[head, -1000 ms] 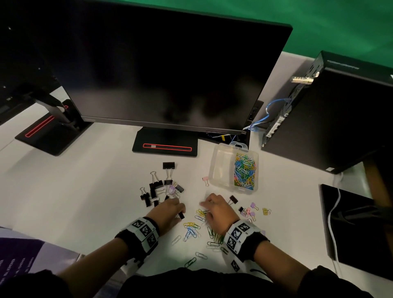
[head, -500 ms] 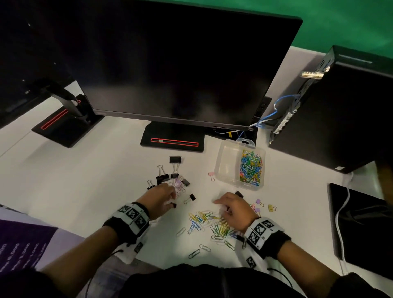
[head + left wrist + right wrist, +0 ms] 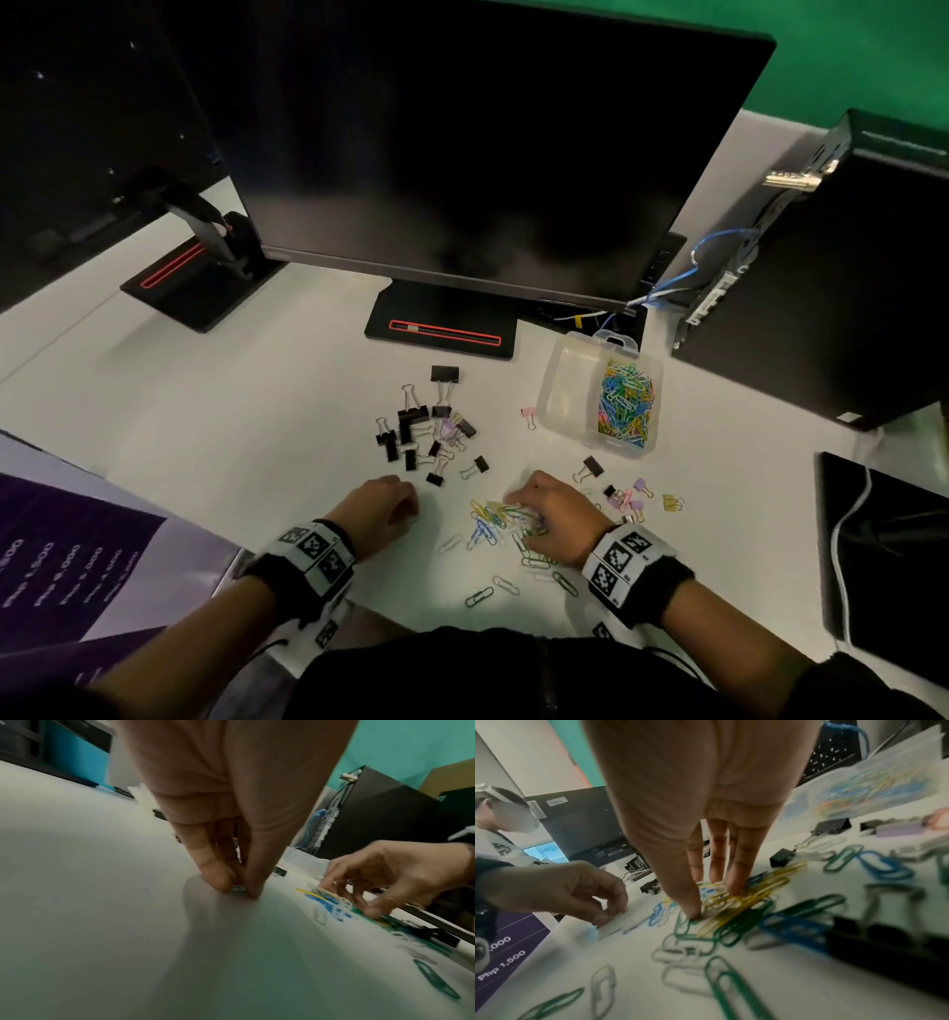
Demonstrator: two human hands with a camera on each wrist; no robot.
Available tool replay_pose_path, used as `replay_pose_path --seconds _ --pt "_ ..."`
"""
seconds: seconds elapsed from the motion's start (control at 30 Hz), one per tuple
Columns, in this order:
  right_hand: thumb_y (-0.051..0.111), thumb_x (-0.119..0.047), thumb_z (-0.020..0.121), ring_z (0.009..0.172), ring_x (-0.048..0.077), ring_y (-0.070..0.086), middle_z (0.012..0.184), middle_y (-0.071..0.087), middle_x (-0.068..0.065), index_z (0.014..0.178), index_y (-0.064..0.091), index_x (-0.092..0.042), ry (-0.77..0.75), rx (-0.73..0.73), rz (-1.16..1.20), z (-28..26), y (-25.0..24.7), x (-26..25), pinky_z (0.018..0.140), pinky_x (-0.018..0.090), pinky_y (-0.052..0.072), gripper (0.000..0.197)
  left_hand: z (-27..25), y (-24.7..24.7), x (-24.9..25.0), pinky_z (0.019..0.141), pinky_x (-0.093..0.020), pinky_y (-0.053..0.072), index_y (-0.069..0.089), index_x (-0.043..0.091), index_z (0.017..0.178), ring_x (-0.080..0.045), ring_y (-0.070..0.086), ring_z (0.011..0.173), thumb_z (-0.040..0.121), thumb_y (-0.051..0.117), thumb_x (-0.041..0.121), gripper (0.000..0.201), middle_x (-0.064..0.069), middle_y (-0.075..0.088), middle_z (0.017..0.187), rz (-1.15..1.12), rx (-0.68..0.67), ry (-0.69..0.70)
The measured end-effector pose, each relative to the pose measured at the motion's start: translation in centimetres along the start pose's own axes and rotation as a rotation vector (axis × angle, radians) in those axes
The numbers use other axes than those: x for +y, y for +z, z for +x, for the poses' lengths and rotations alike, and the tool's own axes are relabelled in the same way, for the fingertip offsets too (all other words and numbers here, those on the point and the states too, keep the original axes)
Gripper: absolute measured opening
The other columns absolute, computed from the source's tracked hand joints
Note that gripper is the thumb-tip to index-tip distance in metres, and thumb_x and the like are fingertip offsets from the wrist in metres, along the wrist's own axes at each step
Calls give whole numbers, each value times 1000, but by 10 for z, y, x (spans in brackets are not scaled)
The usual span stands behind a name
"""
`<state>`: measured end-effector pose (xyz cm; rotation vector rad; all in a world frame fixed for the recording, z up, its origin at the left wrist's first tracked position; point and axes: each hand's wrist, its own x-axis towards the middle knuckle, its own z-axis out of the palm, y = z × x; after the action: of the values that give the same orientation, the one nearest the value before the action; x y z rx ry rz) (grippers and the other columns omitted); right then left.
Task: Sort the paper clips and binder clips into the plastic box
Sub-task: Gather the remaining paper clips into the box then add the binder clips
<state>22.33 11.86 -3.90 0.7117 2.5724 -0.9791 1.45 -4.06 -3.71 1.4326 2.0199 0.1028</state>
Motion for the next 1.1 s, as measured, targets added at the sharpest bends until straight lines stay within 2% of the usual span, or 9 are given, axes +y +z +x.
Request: replay_pose_path --seconds 0.1,0.2,0.3,0.4,0.5,0.6,0.73,0.9,1.1 --pt "65 -7 76 76 3 45 99 41 -4 123 55 -14 -20 29 50 0 -1 -6 75 15 35 48 9 7 24 78 -18 36 57 15 109 -14 51 90 86 56 18 23 3 53 99 -51 -11 81" --pt "70 -6 73 68 0 44 96 47 -2 119 58 -15 -25 109 125 -7 -9 -1 65 9 38 47 12 7 44 79 -21 39 43 19 125 -12 47 85 76 70 32 57 5 47 103 -143 -75 90" --pt "71 -10 70 69 -8 39 96 45 -3 119 56 -19 -2 111 59 -19 -16 10 63 8 32 52 9 8 48 101 -31 39 15 20 141 -19 46 112 59 81 45 109 -2 36 130 -89 -158 86" --pt "76 -18 65 79 9 43 95 45 -1 111 56 -21 34 13 -64 -33 -17 17 68 21 34 50 4 12 45 110 -36 33 -4 19 145 -24 37 127 51 83 51 133 -7 23 140 41 -191 115" --pt "78 -22 62 70 12 46 76 49 -7 70 48 -33 72 -95 -99 -43 -12 20 57 24 34 33 3 17 44 112 -36 31 -9 16 145 -25 34 128 53 82 53 135 -9 18 142 100 -186 137" --pt "77 -27 65 58 -1 41 61 45 -16 57 45 -30 122 -157 -126 -44 -8 19 52 15 30 33 6 20 49 112 -34 31 -7 11 145 -25 33 127 55 80 54 132 -9 19 141 118 -173 146" --pt "76 -29 69 55 -4 43 55 47 -18 71 68 -16 138 -119 -86 -33 -7 11 53 16 35 15 16 21 60 108 -34 35 4 7 145 -25 36 124 61 79 46 119 -11 24 139 61 -159 144" --pt "78 -30 67 71 14 50 66 48 -11 57 54 -24 128 -51 -71 -12 -12 1 65 26 39 26 29 20 74 103 -31 37 15 10 143 -26 42 122 66 79 36 103 -11 28 138 -21 -110 150" --pt "81 -25 60 76 15 43 85 44 -3 85 57 -17 96 33 -59 -22 -20 9 59 25 32 35 20 18 62 109 -39 36 4 18 145 -24 33 128 49 85 50 129 -8 22 138 7 -182 162"
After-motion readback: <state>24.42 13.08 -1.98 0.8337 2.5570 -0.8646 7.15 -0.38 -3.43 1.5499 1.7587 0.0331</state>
